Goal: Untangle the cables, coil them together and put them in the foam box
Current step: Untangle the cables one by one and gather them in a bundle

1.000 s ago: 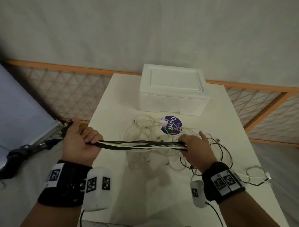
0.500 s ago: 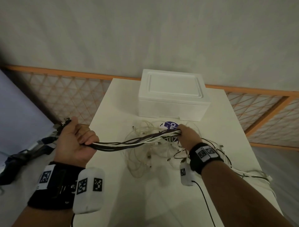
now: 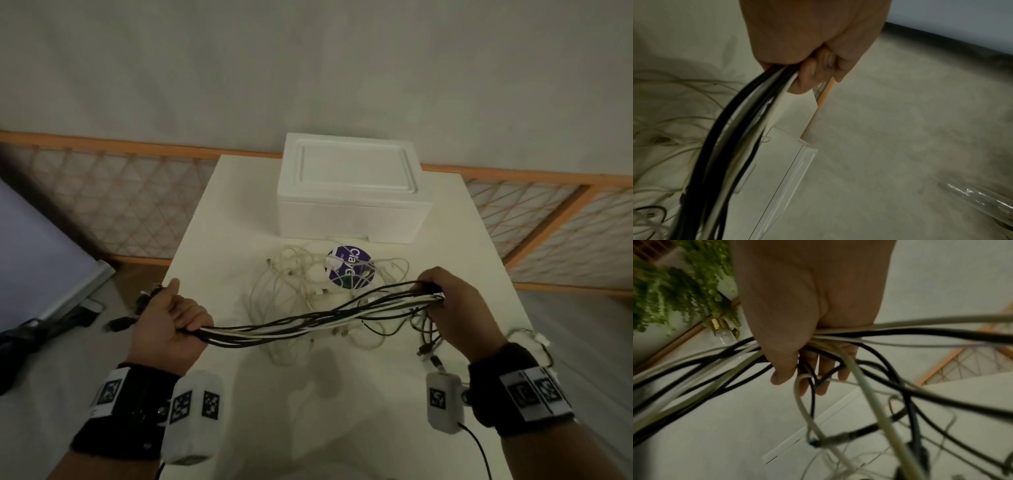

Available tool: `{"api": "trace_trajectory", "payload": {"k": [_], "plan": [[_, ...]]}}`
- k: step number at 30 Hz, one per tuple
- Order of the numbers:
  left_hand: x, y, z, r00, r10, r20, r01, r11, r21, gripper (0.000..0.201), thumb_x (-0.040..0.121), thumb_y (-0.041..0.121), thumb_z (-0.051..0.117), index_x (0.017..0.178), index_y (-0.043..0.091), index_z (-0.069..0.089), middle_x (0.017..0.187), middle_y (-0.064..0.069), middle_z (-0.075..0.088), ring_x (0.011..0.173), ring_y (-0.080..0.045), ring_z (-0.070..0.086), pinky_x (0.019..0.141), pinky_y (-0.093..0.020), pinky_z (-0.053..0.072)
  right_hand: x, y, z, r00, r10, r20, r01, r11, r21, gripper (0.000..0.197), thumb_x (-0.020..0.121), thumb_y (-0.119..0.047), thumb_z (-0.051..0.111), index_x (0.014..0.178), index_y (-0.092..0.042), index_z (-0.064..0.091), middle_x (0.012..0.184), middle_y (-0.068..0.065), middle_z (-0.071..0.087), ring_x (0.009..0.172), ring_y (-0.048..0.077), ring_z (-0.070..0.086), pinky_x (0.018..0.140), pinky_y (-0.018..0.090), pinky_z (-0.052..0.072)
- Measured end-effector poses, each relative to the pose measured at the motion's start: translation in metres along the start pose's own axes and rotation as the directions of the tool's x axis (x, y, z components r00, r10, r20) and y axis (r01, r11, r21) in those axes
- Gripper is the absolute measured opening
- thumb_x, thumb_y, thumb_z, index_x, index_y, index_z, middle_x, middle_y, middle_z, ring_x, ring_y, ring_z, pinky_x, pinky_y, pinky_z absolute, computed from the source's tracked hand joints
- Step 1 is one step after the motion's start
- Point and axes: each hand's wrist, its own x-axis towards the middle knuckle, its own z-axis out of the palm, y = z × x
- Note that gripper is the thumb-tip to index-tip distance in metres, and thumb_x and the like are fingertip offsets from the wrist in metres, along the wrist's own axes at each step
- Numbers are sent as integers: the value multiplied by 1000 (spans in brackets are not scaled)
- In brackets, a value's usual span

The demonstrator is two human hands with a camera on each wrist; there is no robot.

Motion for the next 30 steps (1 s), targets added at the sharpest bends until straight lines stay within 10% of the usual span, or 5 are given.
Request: {"api": "trace_trajectory", "payload": {"k": [8, 15, 22, 27, 30], "plan": [[-1, -6, 6, 999, -29, 28, 30, 999, -35, 73, 21, 17, 98, 48, 21, 31, 41, 6, 24, 32, -7, 25, 34, -17, 23, -26, -27, -26, 928, -220, -301, 226, 974, -13, 26, 72, 13, 58, 88, -7, 64, 88, -3, 63, 92, 16, 61, 100, 30, 43], [-2, -9, 11, 999, -31, 35, 32, 999, -26, 66, 25, 19, 95, 47, 21, 33, 42, 6, 27, 32, -7, 26, 35, -16, 23, -14, -30, -40, 963, -153, -222, 172, 983, 69, 44, 74, 17, 60, 94, -22, 58, 84, -22, 60, 86, -8, 60, 75, 5, 42], [-6, -22, 15, 996, -26, -80, 25, 1000, -11, 50, 81, 43, 61, 47, 22, 31, 41, 6, 25, 31, -7, 24, 33, -17, 21, -21, -4, -61, 939, -331, -98, 274, 887, -373, 26, 84, -29, 46, 79, -13, 66, 64, 3, 57, 57, 26, 56, 47, 34, 46], [-9, -41, 8, 996, -19, -93, 18, 1000, -16, 59, 86, 60, 48, 44, 22, 33, 41, 7, 27, 33, -6, 26, 35, -17, 25, -35, 3, -52, 970, -159, -185, 67, 903, -424, 18, 82, -27, 53, 75, -14, 63, 64, 2, 57, 60, 26, 55, 49, 28, 39], [-8, -44, 2, 991, -40, -125, 42, 999, 6, 62, 89, 62, 45, 44, 22, 32, 41, 6, 27, 33, -7, 26, 35, -18, 25, -39, 25, -34, 953, 184, 240, -49, 877, -478, 24, 84, -39, 64, 68, -26, 52, 64, -8, 50, 74, 20, 59, 58, 27, 37]]}}
